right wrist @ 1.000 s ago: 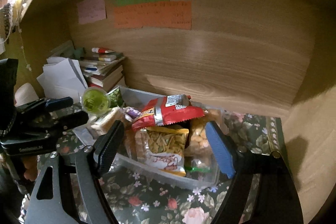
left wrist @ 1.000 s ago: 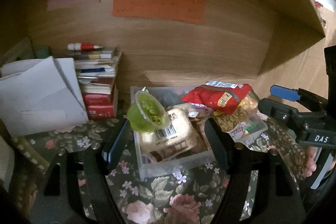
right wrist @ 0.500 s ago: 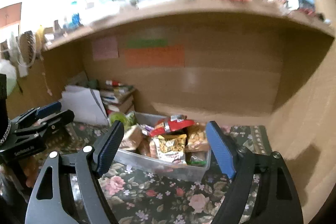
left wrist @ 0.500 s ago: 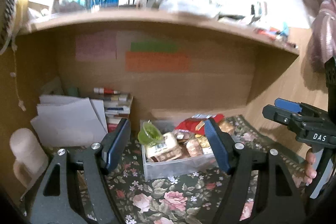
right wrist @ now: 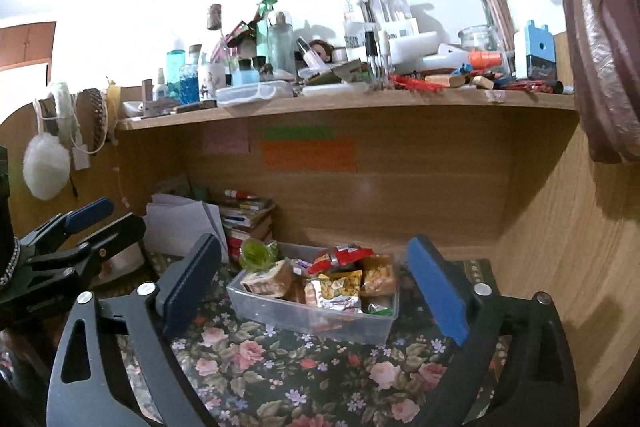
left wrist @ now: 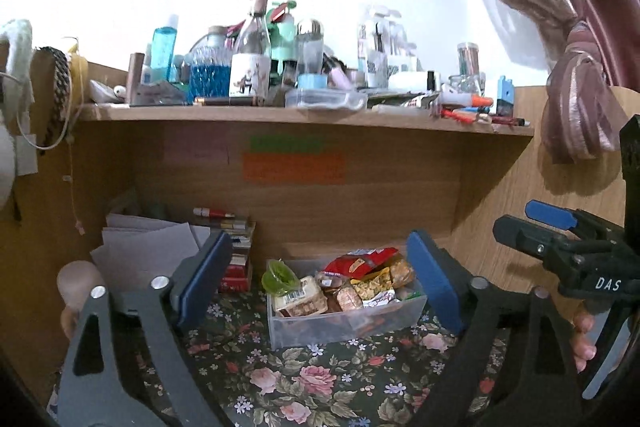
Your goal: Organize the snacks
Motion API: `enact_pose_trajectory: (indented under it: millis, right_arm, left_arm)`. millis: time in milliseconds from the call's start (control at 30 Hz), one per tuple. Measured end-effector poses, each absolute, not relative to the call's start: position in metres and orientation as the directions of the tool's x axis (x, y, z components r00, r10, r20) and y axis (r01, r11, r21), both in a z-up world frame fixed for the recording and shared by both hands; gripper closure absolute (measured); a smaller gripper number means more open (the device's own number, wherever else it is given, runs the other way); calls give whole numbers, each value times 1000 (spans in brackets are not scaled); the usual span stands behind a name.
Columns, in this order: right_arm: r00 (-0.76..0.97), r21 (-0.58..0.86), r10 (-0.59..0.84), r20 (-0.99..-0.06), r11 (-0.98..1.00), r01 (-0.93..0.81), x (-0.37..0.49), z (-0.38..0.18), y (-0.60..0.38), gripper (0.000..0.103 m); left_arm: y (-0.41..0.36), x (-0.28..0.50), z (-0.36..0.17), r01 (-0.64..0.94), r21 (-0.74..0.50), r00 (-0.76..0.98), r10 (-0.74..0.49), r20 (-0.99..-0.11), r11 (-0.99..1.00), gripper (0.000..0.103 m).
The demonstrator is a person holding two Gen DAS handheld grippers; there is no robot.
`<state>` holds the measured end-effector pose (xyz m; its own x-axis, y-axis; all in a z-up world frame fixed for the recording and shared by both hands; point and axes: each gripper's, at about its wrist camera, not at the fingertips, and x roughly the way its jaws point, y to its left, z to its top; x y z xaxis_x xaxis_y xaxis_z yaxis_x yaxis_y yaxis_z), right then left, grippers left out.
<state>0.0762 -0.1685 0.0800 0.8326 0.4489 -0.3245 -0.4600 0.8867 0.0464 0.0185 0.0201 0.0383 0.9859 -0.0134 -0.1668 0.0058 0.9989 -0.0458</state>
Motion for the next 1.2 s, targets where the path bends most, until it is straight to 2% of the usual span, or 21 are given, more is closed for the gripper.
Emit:
enact_pose_trajectory:
  millis: [100, 200, 1200]
  right_arm:
    - [848, 35, 430, -311, 896, -442, 67, 82, -167, 0]
    - [855, 19, 421, -303, 900, -436, 58, 83, -165, 0]
    - [888, 3, 367, -278, 925, -381, 52, 83, -164, 0]
  left_arm:
    - [18, 10, 40, -1, -39, 988, -5, -152, 999, 5]
    - [16, 6, 40, -12, -39, 990, 7, -143, 999, 0]
    - [14, 11, 38, -18, -46, 989, 11, -149, 999, 0]
